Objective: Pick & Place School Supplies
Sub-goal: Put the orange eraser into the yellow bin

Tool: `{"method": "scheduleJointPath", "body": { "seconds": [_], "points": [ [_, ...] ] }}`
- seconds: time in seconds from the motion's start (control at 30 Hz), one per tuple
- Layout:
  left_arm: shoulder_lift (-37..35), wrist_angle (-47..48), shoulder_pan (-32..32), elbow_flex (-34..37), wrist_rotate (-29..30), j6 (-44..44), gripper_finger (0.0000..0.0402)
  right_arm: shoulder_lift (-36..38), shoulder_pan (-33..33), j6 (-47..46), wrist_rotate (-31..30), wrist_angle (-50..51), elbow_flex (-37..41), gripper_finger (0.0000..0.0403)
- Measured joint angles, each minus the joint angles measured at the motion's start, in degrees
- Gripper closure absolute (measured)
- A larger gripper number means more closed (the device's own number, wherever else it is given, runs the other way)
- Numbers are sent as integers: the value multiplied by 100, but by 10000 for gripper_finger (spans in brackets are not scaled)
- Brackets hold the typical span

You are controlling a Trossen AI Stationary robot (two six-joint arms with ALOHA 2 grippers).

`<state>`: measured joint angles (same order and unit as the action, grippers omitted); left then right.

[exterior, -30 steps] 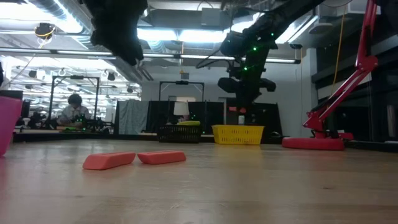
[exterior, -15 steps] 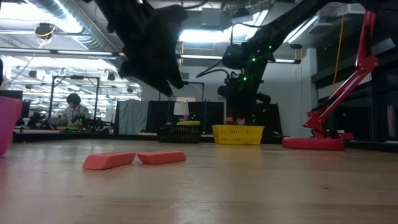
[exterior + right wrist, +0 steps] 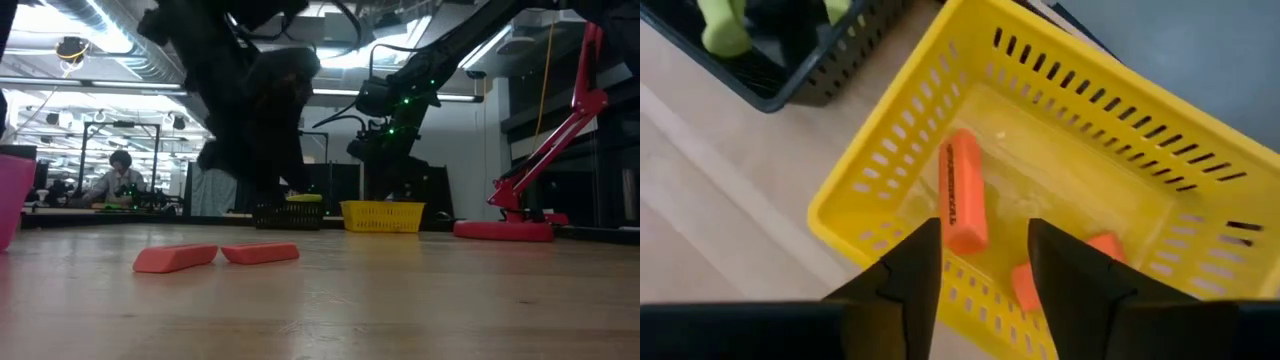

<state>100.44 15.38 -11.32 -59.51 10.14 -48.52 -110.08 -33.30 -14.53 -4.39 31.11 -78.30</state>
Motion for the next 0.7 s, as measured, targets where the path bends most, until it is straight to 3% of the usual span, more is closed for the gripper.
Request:
{"method": "scheduleJointPath", "body": {
  "seconds": [0.7],
  "points": [
    [688,-355,-813,-16,-6,-1079,200,17,2,300,101,16,0,241]
  ]
}}
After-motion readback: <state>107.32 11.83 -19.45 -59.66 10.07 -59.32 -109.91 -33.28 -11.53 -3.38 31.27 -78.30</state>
